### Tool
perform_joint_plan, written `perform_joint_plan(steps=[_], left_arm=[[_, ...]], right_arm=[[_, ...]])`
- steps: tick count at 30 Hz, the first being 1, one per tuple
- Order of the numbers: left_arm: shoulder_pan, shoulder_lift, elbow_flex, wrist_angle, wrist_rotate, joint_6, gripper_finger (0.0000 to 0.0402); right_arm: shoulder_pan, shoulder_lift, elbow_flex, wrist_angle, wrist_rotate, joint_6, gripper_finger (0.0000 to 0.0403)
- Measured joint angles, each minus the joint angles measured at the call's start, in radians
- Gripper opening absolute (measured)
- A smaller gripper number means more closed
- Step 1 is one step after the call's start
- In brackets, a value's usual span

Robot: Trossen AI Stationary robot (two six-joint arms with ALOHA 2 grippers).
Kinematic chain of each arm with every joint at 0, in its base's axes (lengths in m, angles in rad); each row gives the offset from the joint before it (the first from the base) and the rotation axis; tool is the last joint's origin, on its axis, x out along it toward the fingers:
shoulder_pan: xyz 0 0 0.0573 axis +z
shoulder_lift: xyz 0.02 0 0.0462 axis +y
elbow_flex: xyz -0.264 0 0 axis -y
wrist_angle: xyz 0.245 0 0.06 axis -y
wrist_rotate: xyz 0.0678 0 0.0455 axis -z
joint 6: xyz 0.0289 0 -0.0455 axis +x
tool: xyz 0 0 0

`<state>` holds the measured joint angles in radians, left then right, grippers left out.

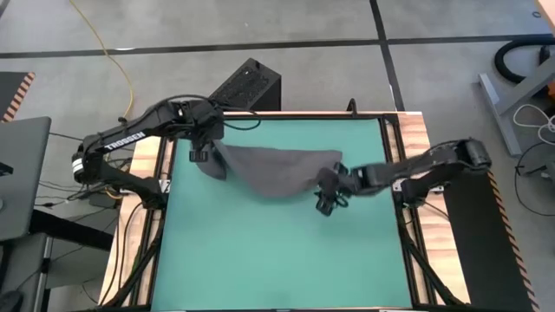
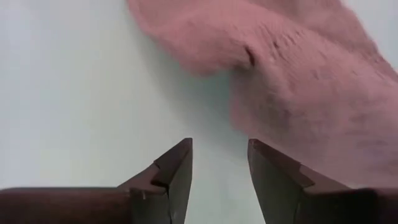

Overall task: Roll towel
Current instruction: Roll the gray towel

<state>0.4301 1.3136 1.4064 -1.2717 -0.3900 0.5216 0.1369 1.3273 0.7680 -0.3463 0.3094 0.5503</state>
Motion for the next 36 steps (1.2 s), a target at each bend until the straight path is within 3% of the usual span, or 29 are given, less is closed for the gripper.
perform_joint_plan(steps=[3,7,13,21,26,30,34,36], left_arm=[[0.011,0.001,-0.022,0.007,0.026,0.006,0.0],[0.011,0.0,-0.023,0.023,0.029,0.007,0.0],[0.011,0.0,-0.023,0.059,0.049,0.013,0.0],[0.011,0.0,-0.023,0.061,0.072,0.025,0.0],[0.011,0.0,-0.023,0.072,0.082,0.036,0.0],[0.011,0.0,-0.023,0.078,0.097,0.036,0.0],[0.011,0.0,-0.023,0.079,0.099,0.036,0.0],[0.011,0.001,-0.023,0.079,0.105,0.036,0.0]], right_arm=[[0.095,0.062,-0.047,0.161,0.153,0.079,0.0167],[0.177,0.187,-0.024,0.197,0.338,0.138,0.0157],[0.174,0.381,0.062,0.195,0.488,0.16,0.0153],[0.088,0.498,0.184,0.135,0.502,0.164,0.0178],[0.034,0.54,0.223,-0.003,0.53,0.257,0.0169],[0.008,0.56,0.228,-0.105,0.535,0.295,0.0128],[0.016,0.547,0.234,-0.134,0.522,0.246,0.0031],[0.032,0.519,0.26,-0.189,0.518,0.21,0.0016]])
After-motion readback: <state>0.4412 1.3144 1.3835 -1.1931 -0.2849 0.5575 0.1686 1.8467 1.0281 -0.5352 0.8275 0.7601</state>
